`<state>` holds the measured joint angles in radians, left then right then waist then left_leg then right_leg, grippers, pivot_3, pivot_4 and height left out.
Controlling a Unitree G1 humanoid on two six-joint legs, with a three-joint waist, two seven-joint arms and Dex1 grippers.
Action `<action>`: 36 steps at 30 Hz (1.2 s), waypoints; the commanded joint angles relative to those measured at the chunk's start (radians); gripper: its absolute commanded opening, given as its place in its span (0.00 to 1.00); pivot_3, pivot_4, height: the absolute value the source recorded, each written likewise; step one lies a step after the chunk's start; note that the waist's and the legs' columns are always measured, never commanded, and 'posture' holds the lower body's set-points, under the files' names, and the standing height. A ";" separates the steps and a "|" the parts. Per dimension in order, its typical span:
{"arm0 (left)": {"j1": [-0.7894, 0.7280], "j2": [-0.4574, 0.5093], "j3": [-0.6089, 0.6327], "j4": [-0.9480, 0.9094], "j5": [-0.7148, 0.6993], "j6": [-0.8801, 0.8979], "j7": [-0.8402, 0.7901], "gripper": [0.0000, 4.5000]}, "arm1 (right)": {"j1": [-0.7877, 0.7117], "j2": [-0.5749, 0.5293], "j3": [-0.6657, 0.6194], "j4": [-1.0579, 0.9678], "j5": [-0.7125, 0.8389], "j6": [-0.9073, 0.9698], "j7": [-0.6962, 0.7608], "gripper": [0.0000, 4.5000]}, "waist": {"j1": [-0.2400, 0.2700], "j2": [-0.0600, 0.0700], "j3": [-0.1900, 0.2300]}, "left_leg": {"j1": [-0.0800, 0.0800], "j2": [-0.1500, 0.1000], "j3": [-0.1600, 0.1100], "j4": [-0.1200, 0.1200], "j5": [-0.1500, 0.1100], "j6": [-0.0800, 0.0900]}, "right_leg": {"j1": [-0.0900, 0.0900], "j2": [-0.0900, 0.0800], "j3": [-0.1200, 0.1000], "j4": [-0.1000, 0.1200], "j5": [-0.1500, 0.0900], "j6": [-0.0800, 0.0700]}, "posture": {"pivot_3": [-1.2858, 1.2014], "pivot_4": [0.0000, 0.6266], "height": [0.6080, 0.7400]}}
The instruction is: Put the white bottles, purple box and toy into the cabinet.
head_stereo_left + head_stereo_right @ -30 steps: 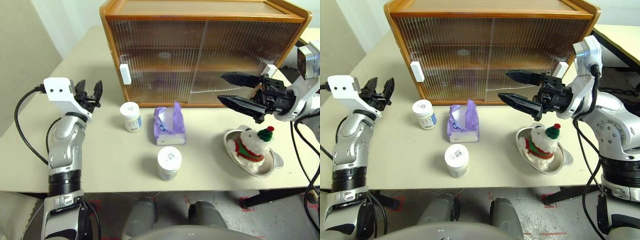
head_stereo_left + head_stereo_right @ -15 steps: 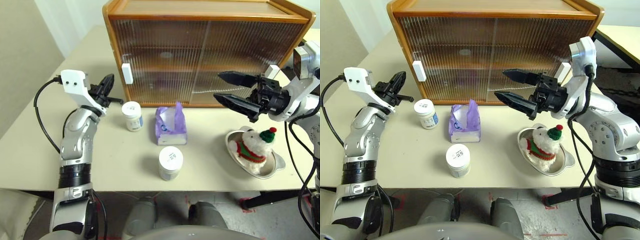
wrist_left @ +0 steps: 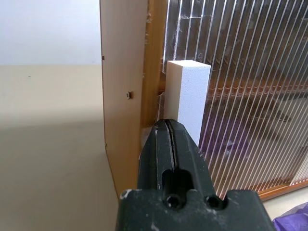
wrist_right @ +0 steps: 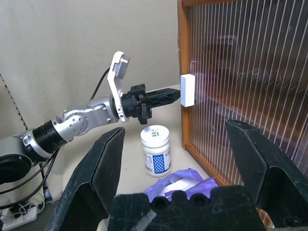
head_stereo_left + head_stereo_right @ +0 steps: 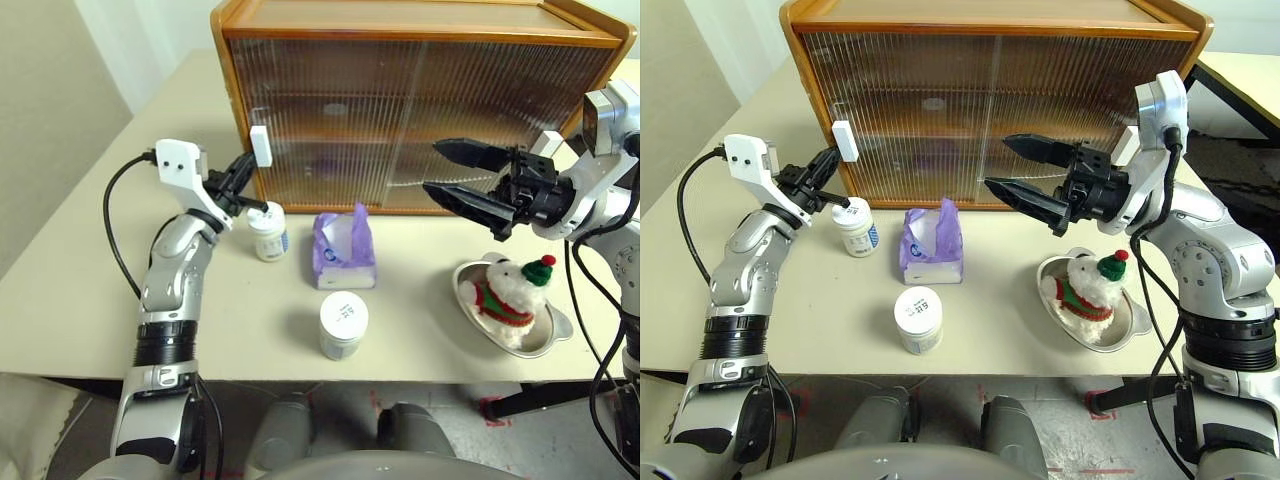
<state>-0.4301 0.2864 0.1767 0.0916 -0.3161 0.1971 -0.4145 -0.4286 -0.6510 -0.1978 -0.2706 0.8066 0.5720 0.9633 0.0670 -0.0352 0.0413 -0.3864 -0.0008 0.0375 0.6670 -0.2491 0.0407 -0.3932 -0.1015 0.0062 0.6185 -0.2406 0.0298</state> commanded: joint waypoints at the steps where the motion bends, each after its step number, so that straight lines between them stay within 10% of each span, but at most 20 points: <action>1: -0.013 -0.006 -0.021 0.014 0.001 -0.006 -0.017 0.01 | -0.004 0.001 -0.004 -0.015 -0.005 -0.018 -0.005 1.00 | 0.000 0.000 0.000 | 0.000 0.000 0.000 0.000 0.000 0.000 | 0.000 0.000 0.000 0.000 0.000 0.000 | 0.52 0.00 1.00; 36: -0.257 -0.153 -0.196 0.194 0.012 -0.004 -0.175 0.01 | 0.012 0.003 -0.024 -0.048 0.009 -0.016 -0.053 1.00 | -0.054 0.000 0.000 | -0.002 -0.001 0.000 0.007 0.002 0.004 | 0.002 0.002 0.001 0.000 0.002 0.004 | 0.50 0.00 1.00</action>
<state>-0.6599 0.1397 -0.0019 0.2620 -0.3128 0.1859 -0.5785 -0.4193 -0.6486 -0.2095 -0.2942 0.8081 0.5682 0.9130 0.0127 -0.0352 0.0413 -0.3888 -0.0016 0.0371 0.6752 -0.2474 0.0448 -0.3915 -0.0990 0.0070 0.6187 -0.2385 0.0334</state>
